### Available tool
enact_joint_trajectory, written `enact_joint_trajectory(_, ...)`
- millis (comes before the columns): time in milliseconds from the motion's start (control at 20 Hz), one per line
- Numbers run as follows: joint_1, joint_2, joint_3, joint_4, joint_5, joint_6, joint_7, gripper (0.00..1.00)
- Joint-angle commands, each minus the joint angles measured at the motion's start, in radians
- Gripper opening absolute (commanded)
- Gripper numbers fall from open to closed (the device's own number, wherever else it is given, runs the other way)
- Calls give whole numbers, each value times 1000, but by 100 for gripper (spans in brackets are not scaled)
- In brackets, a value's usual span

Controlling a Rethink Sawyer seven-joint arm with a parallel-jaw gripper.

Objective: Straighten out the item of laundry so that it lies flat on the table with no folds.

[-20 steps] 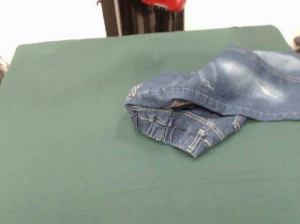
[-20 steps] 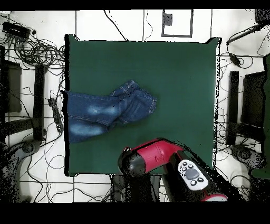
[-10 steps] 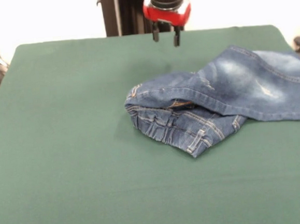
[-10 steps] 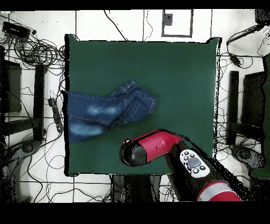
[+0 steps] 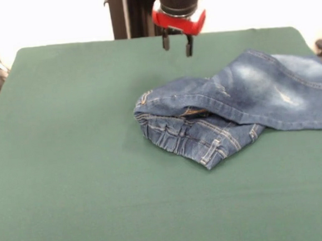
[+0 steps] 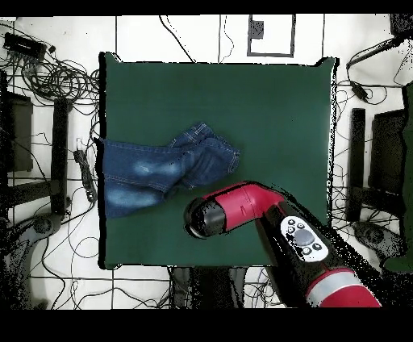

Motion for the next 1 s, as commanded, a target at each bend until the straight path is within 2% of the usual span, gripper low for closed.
enact_joint_trajectory(50,12,13,127,-152,43,131,-280,100)
enact_joint_trajectory(600,42,47,134,-213,47,142,-221,100)
enact_joint_trajectory(1000,70,103,124,-294,26,146,-233,100)
